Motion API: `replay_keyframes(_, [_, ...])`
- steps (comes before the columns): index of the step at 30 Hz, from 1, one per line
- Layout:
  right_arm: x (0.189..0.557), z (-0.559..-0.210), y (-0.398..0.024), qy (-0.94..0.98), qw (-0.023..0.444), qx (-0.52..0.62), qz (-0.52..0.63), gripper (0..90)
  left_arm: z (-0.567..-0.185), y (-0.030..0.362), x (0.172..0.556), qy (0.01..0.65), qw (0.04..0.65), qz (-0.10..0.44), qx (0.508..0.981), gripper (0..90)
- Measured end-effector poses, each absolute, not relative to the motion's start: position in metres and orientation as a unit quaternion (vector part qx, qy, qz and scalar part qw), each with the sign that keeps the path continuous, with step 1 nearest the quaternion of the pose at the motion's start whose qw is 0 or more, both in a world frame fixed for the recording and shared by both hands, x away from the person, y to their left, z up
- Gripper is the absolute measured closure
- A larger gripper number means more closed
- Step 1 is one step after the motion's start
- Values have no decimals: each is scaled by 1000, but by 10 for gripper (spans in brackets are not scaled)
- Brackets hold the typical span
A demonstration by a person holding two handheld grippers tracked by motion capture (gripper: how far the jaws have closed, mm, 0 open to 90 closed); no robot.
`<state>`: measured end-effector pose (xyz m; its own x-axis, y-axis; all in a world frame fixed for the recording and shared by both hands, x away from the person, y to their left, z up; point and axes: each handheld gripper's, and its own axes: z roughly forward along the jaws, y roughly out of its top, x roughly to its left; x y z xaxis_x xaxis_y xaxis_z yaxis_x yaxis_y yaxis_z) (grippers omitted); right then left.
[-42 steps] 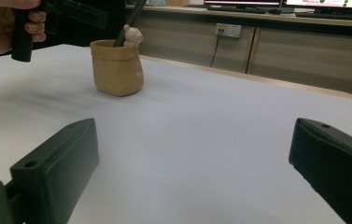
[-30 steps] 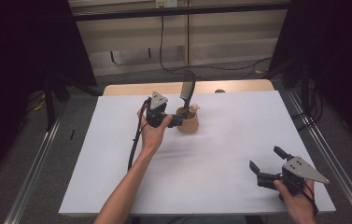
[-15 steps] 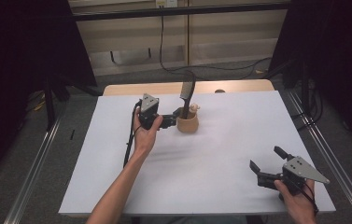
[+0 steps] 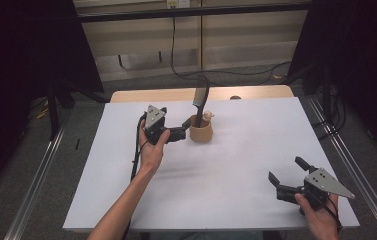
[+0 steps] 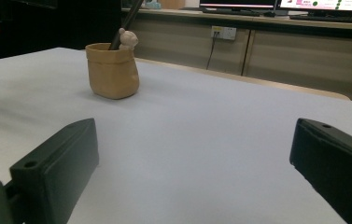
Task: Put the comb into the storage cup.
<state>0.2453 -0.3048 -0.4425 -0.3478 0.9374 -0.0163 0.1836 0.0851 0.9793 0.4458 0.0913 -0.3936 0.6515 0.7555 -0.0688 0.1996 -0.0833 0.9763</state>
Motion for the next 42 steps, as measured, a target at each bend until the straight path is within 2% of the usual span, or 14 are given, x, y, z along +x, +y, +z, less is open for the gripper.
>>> replay_keyframes(14, [243, -441, -306, 634, 371, 441, 516, 10, -386, 113, 428, 331, 604, 220, 691, 16])
replay_keyframes(23, [243, -441, -306, 635, 371, 439, 516, 11, -391, 129, 419, 349, 588, 255, 684, 17])
replay_keyframes(31, [243, -441, -306, 634, 371, 442, 515, 12, -397, 140, 410, 344, 603, 244, 677, 22])
replay_keyframes(37, [242, -441, -306, 633, 372, 443, 514, 12, -403, 150, 402, 352, 598, 254, 673, 21])
replay_keyframes(40, [243, -441, -306, 632, 373, 442, 515, 12, -405, 158, 396, 351, 596, 277, 667, 21])
replay_keyframes(42, [243, -440, -307, 631, 374, 443, 516, 12, -408, 163, 394, 355, 593, 266, 672, 21])
